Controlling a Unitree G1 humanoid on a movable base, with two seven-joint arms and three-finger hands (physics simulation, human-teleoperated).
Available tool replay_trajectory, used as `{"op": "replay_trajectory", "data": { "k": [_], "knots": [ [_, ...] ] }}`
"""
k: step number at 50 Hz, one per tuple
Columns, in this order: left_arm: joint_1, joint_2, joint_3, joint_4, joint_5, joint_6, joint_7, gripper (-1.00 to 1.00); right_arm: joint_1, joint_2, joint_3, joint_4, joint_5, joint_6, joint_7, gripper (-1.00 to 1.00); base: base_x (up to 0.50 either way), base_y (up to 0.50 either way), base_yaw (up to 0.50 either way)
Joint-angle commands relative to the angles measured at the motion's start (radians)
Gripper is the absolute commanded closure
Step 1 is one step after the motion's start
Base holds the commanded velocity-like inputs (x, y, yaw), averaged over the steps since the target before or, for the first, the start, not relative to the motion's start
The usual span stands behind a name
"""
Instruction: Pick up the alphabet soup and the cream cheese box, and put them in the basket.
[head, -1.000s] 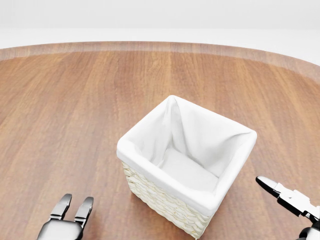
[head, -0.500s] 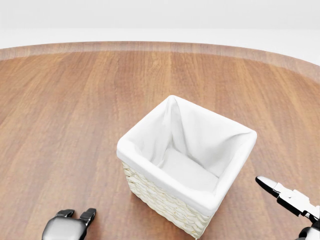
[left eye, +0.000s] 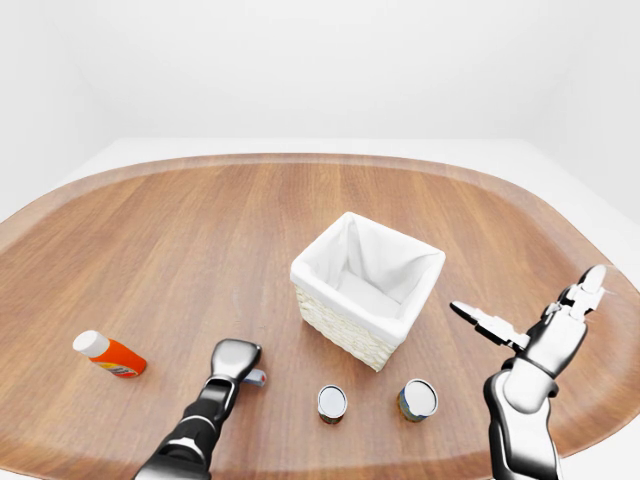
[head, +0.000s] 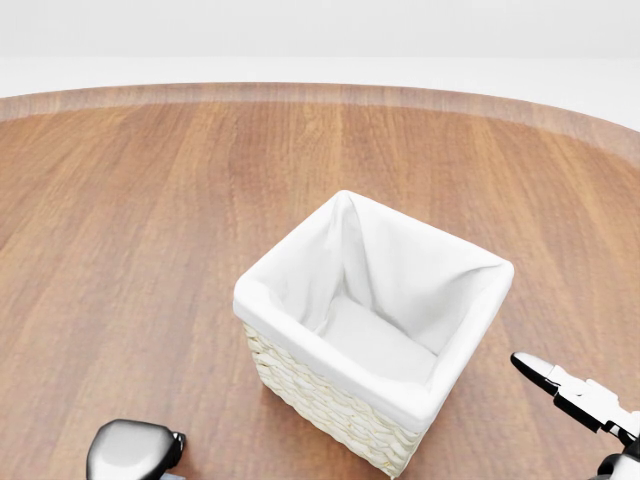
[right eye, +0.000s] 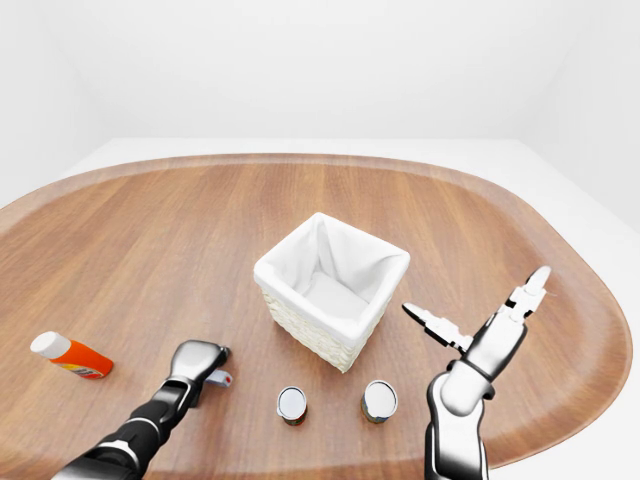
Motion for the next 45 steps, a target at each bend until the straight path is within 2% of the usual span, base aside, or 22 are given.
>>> {"op": "replay_trajectory", "data": {
  "k": [1, 22, 30, 32, 37, 45],
  "knots": [
    [0.115, 0.020, -0.004, 0.021, 0.005, 0.000, 0.000, 1.00, 0.000, 0.000, -0.001, 0.001, 0.001, -0.001, 0.000, -1.00, 0.00, 0.00, 0.00],
    [0.160, 0.053, 0.026, -0.130, -0.023, 0.000, 0.000, 1.00, 0.002, 0.002, 0.001, -0.013, -0.001, 0.009, 0.000, -1.00, 0.00, 0.00, 0.00],
    [0.217, 0.064, 0.060, -0.280, -0.044, 0.000, 0.000, 1.00, -0.001, 0.000, 0.000, -0.001, 0.000, 0.003, 0.000, -1.00, 0.00, 0.00, 0.00],
    [0.267, 0.069, 0.078, -0.396, -0.058, 0.000, 0.000, 1.00, -0.001, 0.000, 0.000, -0.001, 0.000, 0.004, 0.000, -1.00, 0.00, 0.00, 0.00],
    [0.278, 0.065, 0.093, -0.426, -0.046, 0.000, 0.000, 1.00, -0.003, -0.002, 0.000, 0.007, 0.002, 0.000, 0.000, -1.00, 0.00, 0.00, 0.00],
    [0.327, 0.061, 0.121, -0.566, -0.048, 0.000, 0.000, 1.00, -0.005, -0.003, 0.000, 0.011, 0.001, 0.001, 0.000, -1.00, 0.00, 0.00, 0.00]
  ]
}}
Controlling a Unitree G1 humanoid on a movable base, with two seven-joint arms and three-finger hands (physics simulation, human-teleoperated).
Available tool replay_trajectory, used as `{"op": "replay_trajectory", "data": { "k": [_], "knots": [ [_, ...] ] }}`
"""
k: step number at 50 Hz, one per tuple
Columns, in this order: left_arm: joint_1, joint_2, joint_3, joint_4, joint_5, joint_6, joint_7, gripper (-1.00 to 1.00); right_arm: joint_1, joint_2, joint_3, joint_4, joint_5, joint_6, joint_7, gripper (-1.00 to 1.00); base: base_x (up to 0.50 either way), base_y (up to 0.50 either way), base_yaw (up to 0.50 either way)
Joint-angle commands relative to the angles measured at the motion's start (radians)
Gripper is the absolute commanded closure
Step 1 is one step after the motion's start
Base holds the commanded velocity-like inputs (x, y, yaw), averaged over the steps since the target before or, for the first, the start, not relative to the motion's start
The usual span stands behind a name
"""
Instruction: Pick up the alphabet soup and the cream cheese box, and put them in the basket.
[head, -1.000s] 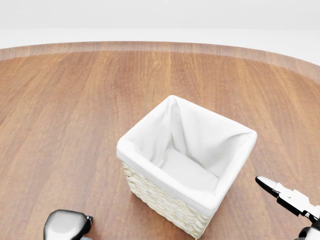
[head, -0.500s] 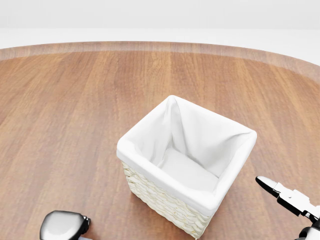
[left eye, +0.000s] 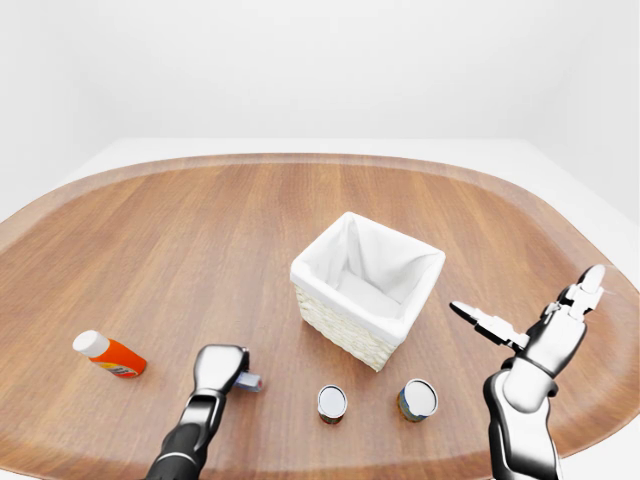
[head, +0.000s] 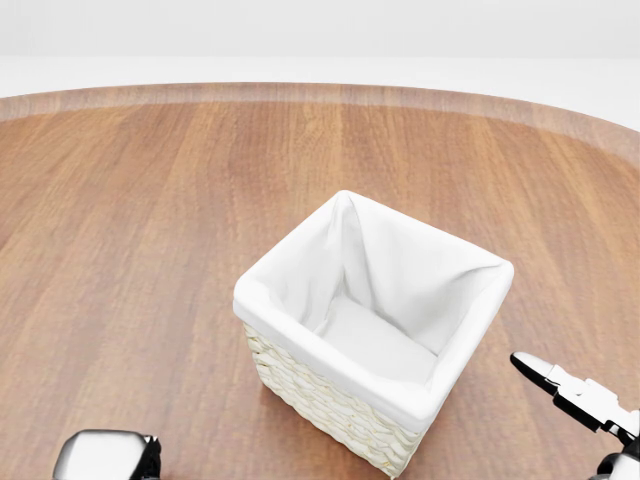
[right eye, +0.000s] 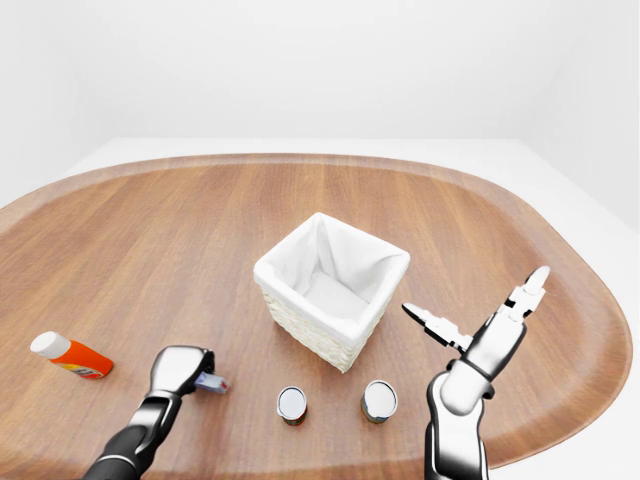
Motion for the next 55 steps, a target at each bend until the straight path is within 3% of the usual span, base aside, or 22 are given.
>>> {"op": "replay_trajectory", "data": {
  "k": [1, 7, 21, 37, 45, 47, 55],
  "knots": [
    [0.077, 0.007, 0.050, -0.164, 0.011, 0.000, 0.000, 1.00, -0.002, -0.001, 0.000, 0.006, 0.001, 0.001, 0.000, -1.00, 0.00, 0.00, 0.00],
    [0.119, 0.004, 0.082, -0.290, -0.007, 0.000, 0.000, 1.00, -0.001, 0.000, 0.002, -0.003, -0.001, 0.012, 0.000, -1.00, 0.00, 0.00, 0.00],
    [0.131, -0.011, 0.126, -0.395, -0.049, 0.000, 0.000, 1.00, -0.003, -0.003, 0.000, 0.005, 0.003, 0.008, 0.000, -1.00, 0.00, 0.00, 0.00],
    [0.111, -0.037, 0.125, -0.424, -0.069, 0.000, 0.000, 1.00, 0.001, 0.001, -0.005, -0.006, 0.011, 0.003, 0.000, -1.00, 0.00, 0.00, 0.00],
    [0.117, -0.060, 0.141, -0.560, -0.106, 0.000, 0.000, 1.00, 0.005, 0.003, -0.002, -0.021, 0.010, 0.010, 0.000, -1.00, 0.00, 0.00, 0.00],
    [0.121, -0.071, 0.151, -0.642, -0.122, 0.000, -0.056, 1.00, 0.001, 0.001, -0.004, -0.001, 0.011, -0.005, 0.000, -1.00, 0.00, 0.00, 0.00],
    [0.118, -0.096, 0.171, -0.803, -0.144, 0.000, -0.189, 1.00, 0.003, 0.002, -0.004, -0.008, 0.012, -0.003, 0.000, -1.00, 0.00, 0.00, 0.00]
  ]
}}
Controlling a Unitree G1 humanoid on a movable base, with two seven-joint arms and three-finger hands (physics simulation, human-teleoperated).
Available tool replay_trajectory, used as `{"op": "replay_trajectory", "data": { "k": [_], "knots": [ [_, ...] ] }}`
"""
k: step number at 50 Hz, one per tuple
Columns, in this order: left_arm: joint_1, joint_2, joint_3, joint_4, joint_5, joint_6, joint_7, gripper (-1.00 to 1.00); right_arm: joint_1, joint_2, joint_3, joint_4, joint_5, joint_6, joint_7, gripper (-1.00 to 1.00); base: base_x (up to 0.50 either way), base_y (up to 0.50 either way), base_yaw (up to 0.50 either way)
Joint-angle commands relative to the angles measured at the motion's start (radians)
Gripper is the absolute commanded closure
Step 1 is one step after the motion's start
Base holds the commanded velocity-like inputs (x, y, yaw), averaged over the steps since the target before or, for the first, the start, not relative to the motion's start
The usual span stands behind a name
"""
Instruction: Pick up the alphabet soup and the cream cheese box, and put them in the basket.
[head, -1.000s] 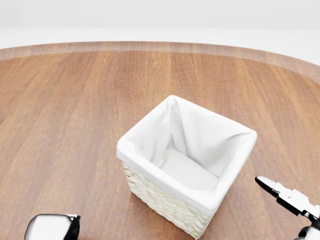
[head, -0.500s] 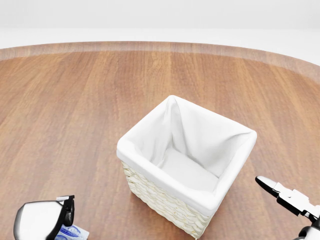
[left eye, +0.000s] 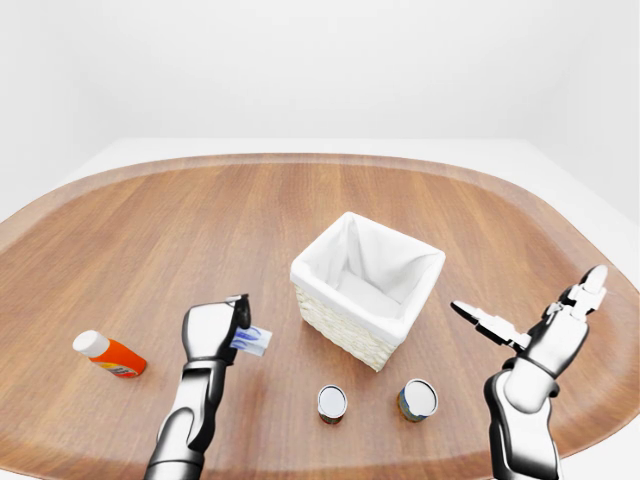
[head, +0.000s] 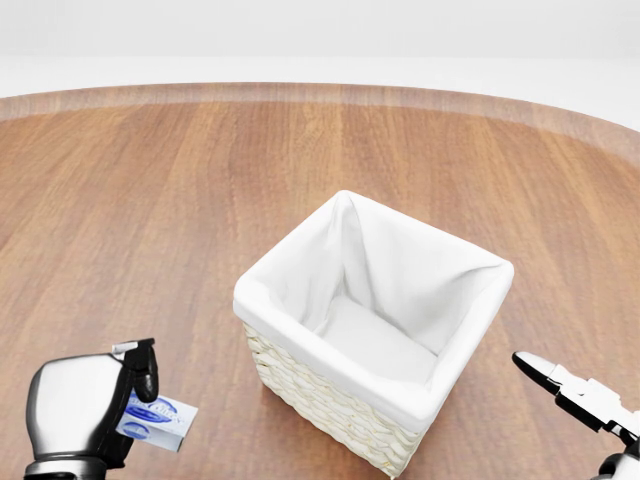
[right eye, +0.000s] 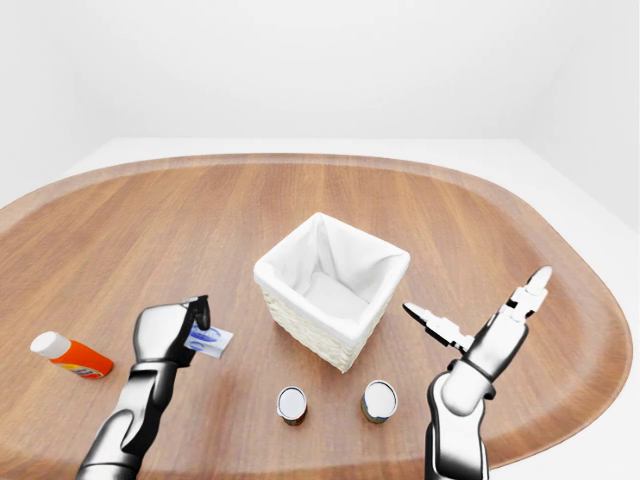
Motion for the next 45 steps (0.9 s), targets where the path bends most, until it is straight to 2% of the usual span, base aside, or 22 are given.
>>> {"op": "replay_trajectory", "data": {
  "k": [1, 5, 11, 13, 18, 22, 29, 35, 39, 42, 45],
  "knots": [
    [-0.006, -0.035, 0.039, -0.220, 0.008, 0.000, -0.122, 1.00, 0.001, 0.001, 0.000, -0.005, 0.001, 0.000, 0.000, -1.00, 0.00, 0.00, 0.00],
    [-0.012, -0.044, 0.042, -0.259, 0.003, 0.000, -0.152, 1.00, 0.001, 0.000, -0.001, 0.001, 0.002, -0.004, 0.000, -1.00, 0.00, 0.00, 0.00],
    [-0.040, -0.063, 0.033, -0.346, -0.002, 0.000, -0.239, 1.00, 0.000, 0.001, 0.000, 0.000, 0.002, -0.001, 0.000, -1.00, 0.00, 0.00, 0.00],
    [-0.048, -0.068, 0.029, -0.366, -0.002, 0.000, -0.258, 1.00, -0.004, -0.001, -0.001, 0.015, 0.003, -0.010, 0.000, -1.00, 0.00, 0.00, 0.00],
    [-0.083, -0.084, 0.021, -0.425, -0.006, 0.000, -0.325, 1.00, -0.002, -0.001, 0.001, -0.002, 0.003, 0.007, 0.000, -1.00, 0.00, 0.00, 0.00],
    [-0.110, -0.092, 0.011, -0.463, -0.001, 0.000, -0.369, 1.00, -0.003, -0.001, 0.000, 0.001, 0.003, 0.007, 0.000, -1.00, 0.00, 0.00, 0.00],
    [-0.220, -0.102, 0.005, -0.494, -0.029, 0.000, -0.466, 1.00, -0.005, -0.003, -0.002, 0.017, 0.006, -0.006, 0.000, -1.00, 0.00, 0.00, 0.00],
    [-0.295, -0.129, -0.027, -0.538, -0.009, 0.000, -0.541, 1.00, -0.006, -0.003, -0.002, 0.010, 0.009, 0.001, 0.000, -1.00, 0.00, 0.00, 0.00],
    [-0.333, -0.144, -0.044, -0.552, 0.005, 0.014, -0.576, 1.00, -0.005, -0.002, -0.002, 0.000, 0.010, 0.007, 0.000, -1.00, 0.00, 0.00, 0.00],
    [-0.365, -0.161, -0.061, -0.558, 0.024, 0.029, -0.600, 1.00, -0.005, -0.003, -0.003, 0.010, 0.011, -0.004, 0.000, -1.00, 0.00, 0.00, 0.00],
    [-0.377, -0.179, -0.080, -0.568, 0.042, 0.032, -0.614, 1.00, -0.002, -0.001, -0.003, -0.007, 0.013, 0.007, 0.000, -1.00, 0.00, 0.00, 0.00]
  ]
}}
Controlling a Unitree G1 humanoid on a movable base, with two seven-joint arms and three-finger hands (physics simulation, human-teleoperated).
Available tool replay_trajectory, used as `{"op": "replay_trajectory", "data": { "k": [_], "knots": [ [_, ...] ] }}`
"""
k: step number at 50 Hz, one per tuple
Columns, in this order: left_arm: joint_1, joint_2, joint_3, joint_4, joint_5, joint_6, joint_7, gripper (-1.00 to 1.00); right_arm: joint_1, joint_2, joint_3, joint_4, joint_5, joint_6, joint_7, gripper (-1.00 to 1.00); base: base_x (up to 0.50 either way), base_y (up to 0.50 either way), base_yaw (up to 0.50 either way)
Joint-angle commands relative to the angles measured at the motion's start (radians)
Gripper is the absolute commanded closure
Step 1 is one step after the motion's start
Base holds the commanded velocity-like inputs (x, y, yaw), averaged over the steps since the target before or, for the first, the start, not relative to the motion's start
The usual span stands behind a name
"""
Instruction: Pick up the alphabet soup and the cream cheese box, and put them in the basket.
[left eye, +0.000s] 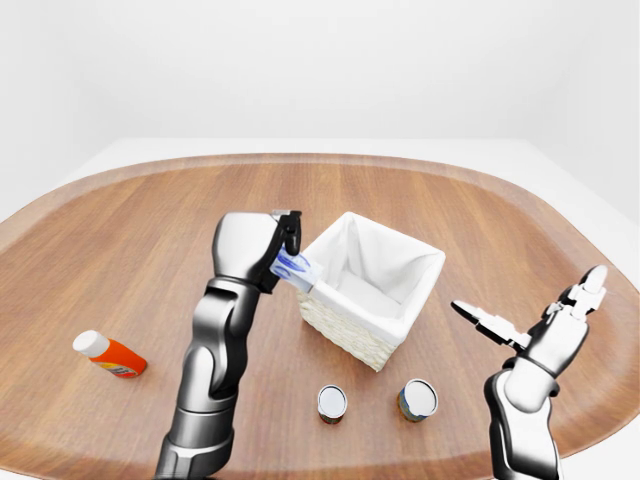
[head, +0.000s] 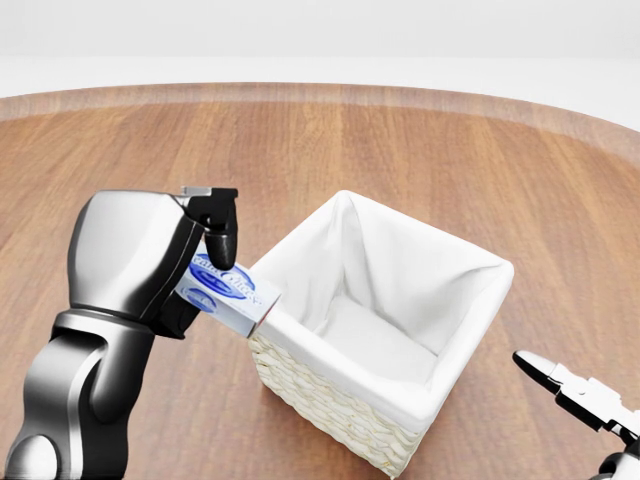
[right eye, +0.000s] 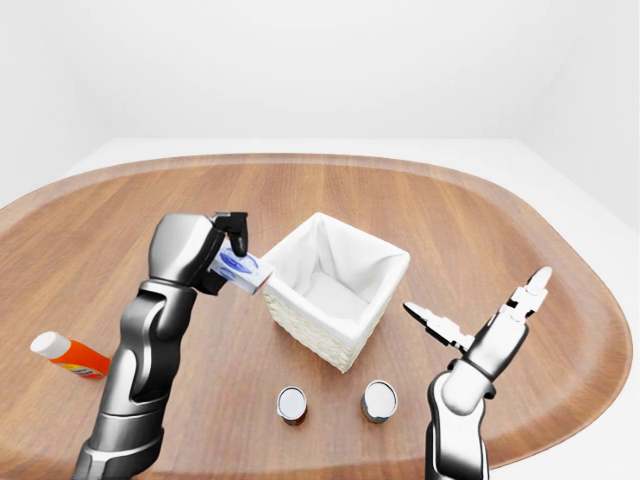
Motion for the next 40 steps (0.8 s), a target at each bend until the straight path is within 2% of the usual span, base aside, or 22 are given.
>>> {"op": "replay_trajectory", "data": {
  "k": [1, 9, 18, 25, 27, 30, 34, 40],
  "knots": [
    [-0.095, -0.048, -0.034, -0.050, 0.061, 0.000, -0.069, 1.00, 0.003, 0.002, -0.001, -0.013, 0.004, 0.006, 0.000, -1.00, 0.00, 0.00, 0.00],
    [-0.198, -0.105, -0.077, 0.039, 0.115, 0.021, -0.078, 1.00, 0.001, 0.001, -0.004, -0.008, 0.011, -0.003, 0.000, -1.00, 0.00, 0.00, 0.00],
    [-0.286, -0.114, -0.081, 0.212, 0.127, 0.023, -0.019, 1.00, 0.002, 0.001, -0.004, -0.009, 0.013, -0.007, 0.000, -1.00, 0.00, 0.00, 0.00],
    [-0.367, -0.125, -0.082, 0.339, 0.127, 0.039, 0.014, 1.00, 0.003, 0.002, -0.004, -0.006, 0.013, -0.015, 0.000, -1.00, 0.00, 0.00, 0.00],
    [-0.396, -0.128, -0.086, 0.391, 0.132, 0.039, 0.032, 1.00, 0.005, 0.003, -0.004, -0.014, 0.014, -0.008, 0.000, -1.00, 0.00, 0.00, 0.00],
    [-0.421, -0.134, -0.091, 0.437, 0.137, 0.040, 0.042, 1.00, 0.002, 0.001, -0.005, -0.004, 0.013, -0.016, 0.000, -1.00, 0.00, 0.00, 0.00],
    [-0.471, -0.139, -0.092, 0.519, 0.140, 0.041, 0.060, 1.00, 0.004, 0.003, -0.005, -0.019, 0.015, -0.004, 0.000, -1.00, 0.00, 0.00, 0.00],
    [-0.536, -0.153, -0.109, 0.647, 0.174, 0.039, 0.095, 1.00, 0.001, 0.001, -0.006, -0.008, 0.017, -0.011, 0.000, -1.00, 0.00, 0.00, 0.00]
  ]
}}
